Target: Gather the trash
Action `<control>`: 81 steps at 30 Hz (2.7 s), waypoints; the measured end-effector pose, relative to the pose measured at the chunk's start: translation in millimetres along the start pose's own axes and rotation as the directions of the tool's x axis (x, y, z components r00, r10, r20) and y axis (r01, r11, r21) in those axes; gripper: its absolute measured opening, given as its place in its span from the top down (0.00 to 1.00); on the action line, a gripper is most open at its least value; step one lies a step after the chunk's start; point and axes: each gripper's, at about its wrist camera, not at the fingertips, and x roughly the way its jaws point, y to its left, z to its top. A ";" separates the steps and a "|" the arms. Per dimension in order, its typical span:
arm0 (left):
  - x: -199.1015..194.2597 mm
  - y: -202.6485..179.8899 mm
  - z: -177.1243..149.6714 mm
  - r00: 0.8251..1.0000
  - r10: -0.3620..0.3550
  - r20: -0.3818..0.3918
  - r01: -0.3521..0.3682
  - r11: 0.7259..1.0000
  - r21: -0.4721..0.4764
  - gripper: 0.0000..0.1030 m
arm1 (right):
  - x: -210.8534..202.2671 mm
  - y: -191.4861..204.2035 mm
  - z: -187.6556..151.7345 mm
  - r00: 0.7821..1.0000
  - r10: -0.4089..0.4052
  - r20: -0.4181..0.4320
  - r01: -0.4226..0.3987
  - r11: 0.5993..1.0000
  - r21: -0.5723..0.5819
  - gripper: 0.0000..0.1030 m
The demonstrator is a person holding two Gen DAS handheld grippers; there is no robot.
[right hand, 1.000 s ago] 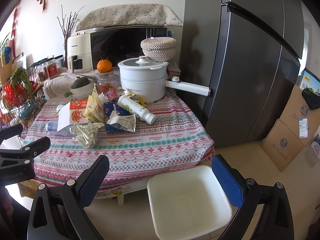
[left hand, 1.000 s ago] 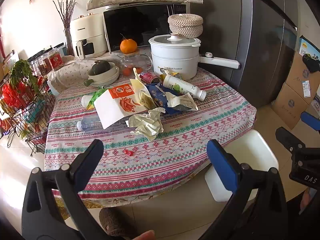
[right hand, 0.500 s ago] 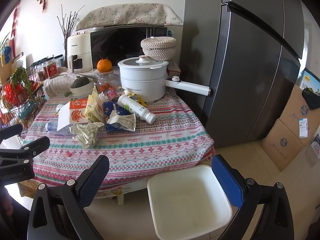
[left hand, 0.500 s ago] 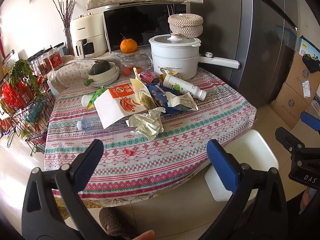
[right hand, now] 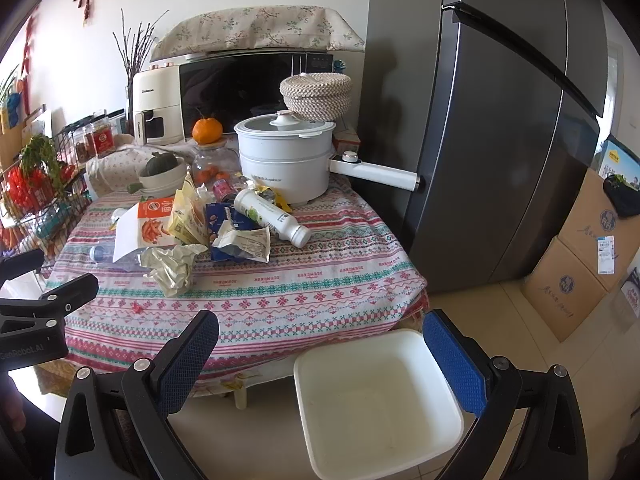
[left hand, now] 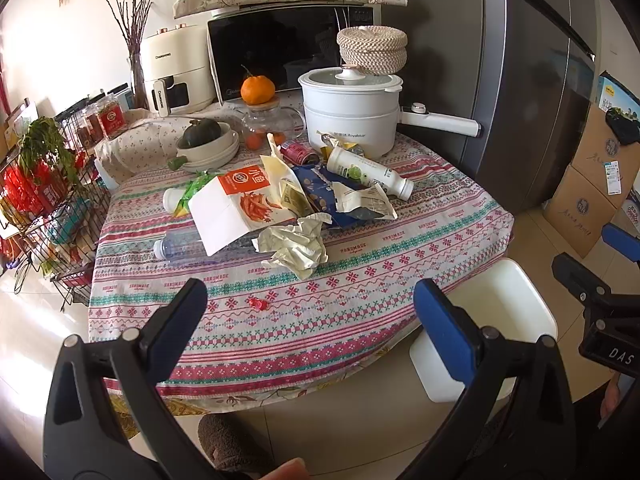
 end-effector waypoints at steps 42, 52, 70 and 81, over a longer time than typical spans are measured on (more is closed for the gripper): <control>223.5 46.5 25.3 0.898 -0.157 -0.412 0.106 0.984 -0.144 0.20 | 147.6 13.8 46.6 0.911 0.154 -0.383 -0.177 0.984 -0.025 0.00; 208.4 49.5 23.1 0.861 -0.259 -0.437 0.172 0.958 -0.229 0.80 | 183.3 -4.0 45.5 0.886 0.161 -0.434 -0.157 0.987 0.046 0.00; 126.5 92.2 29.3 0.918 -0.285 -0.276 0.237 0.952 -0.194 0.90 | 271.6 34.1 66.0 0.813 0.421 -0.401 -0.265 0.883 0.388 0.00; 135.5 108.9 28.9 0.931 -0.221 -0.290 0.168 0.966 -0.197 0.90 | 328.0 61.7 60.1 0.784 0.460 -0.417 -0.289 0.865 0.410 0.07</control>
